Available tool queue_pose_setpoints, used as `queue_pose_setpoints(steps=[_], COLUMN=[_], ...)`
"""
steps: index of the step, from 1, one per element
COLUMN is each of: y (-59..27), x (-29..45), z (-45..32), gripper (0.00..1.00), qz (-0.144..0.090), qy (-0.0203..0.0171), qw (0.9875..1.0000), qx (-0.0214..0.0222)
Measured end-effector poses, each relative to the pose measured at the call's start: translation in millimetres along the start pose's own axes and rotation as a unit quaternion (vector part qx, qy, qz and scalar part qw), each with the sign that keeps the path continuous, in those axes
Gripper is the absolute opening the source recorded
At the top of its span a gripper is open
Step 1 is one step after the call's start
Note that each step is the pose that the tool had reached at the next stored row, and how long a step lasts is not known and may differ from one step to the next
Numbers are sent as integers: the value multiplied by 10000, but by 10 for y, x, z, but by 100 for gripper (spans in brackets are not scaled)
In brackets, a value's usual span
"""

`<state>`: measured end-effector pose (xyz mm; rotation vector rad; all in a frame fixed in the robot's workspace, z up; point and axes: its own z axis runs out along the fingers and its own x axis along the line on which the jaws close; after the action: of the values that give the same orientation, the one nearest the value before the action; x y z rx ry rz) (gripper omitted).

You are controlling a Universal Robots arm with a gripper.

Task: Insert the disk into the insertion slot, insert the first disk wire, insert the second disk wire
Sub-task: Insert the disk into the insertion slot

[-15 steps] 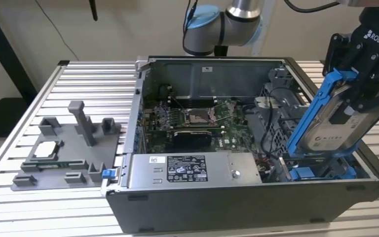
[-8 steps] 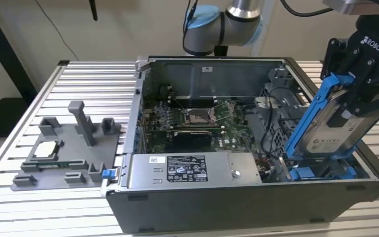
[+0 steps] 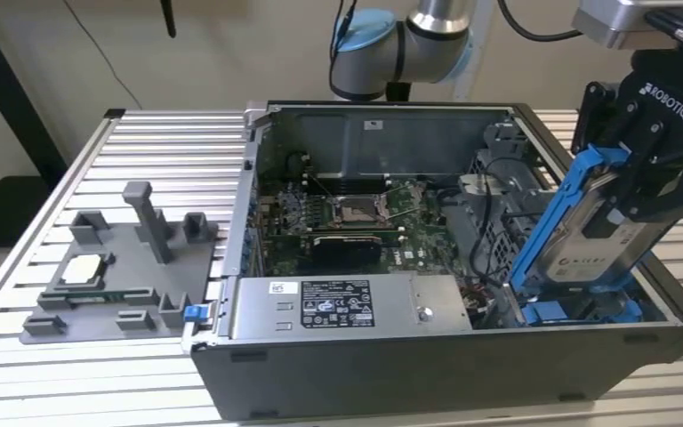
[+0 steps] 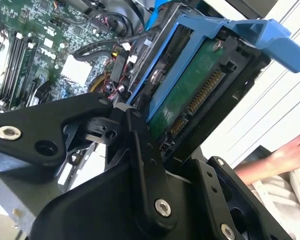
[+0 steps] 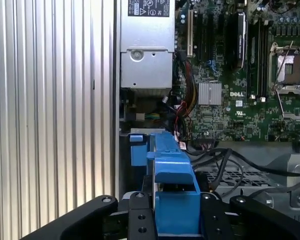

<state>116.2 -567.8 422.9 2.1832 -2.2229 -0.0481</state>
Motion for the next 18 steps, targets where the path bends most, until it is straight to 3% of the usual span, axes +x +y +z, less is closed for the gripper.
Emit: queue_pose_setpoints(steps=[18], y=[-84], x=[11], z=[123], gripper=[0], qz=[-3], qy=[-83], qw=[10000], qx=[-2])
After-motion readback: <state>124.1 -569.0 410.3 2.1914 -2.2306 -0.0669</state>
